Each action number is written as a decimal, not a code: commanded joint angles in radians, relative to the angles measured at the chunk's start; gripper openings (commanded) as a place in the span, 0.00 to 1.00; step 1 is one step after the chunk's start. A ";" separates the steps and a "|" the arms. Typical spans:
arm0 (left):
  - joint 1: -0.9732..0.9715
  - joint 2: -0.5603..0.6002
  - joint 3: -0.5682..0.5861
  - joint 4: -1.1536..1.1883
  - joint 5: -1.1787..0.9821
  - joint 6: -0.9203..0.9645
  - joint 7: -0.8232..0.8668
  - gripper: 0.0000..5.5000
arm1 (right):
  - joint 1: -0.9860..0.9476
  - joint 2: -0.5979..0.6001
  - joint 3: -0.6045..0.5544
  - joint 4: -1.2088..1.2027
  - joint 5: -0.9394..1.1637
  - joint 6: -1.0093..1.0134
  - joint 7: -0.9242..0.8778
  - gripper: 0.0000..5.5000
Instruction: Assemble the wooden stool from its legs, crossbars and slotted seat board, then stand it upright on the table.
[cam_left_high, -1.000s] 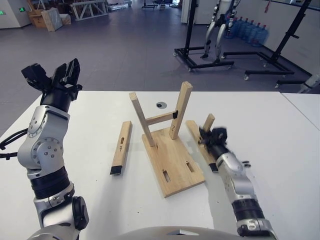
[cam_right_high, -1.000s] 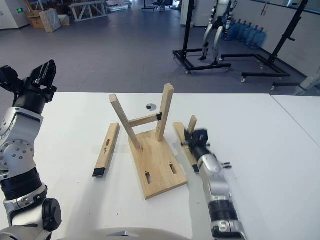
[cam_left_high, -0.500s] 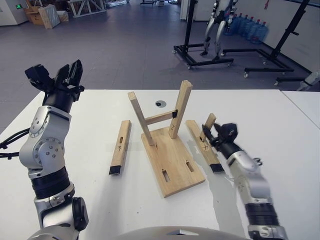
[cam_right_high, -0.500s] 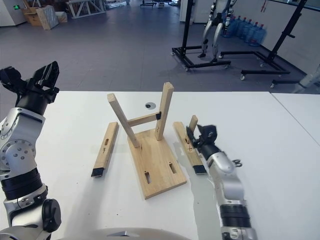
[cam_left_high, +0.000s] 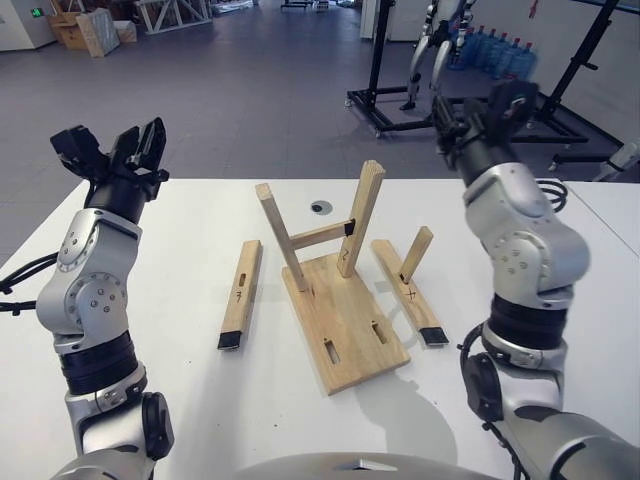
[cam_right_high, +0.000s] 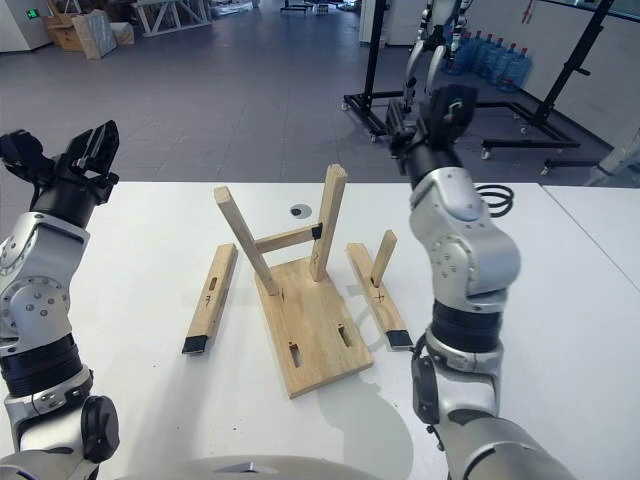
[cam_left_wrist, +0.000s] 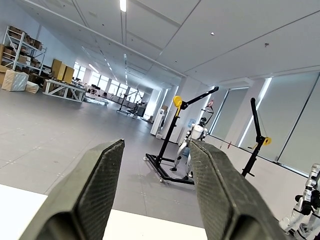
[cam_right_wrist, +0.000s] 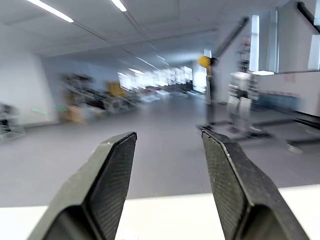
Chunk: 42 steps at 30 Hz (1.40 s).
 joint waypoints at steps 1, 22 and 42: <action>-0.013 -0.006 -0.018 0.007 0.017 -0.009 0.004 0.43 | 0.026 0.063 0.049 0.095 -0.117 -0.011 -0.075 0.44; 0.013 -0.012 -0.034 -0.004 0.028 -0.013 -0.002 0.43 | 0.040 0.125 -0.015 0.284 -0.216 -0.123 -0.011 0.44; -0.017 -0.008 0.043 -0.099 -0.104 0.054 0.076 0.43 | -0.185 -0.241 -0.273 0.117 0.072 0.136 0.236 0.44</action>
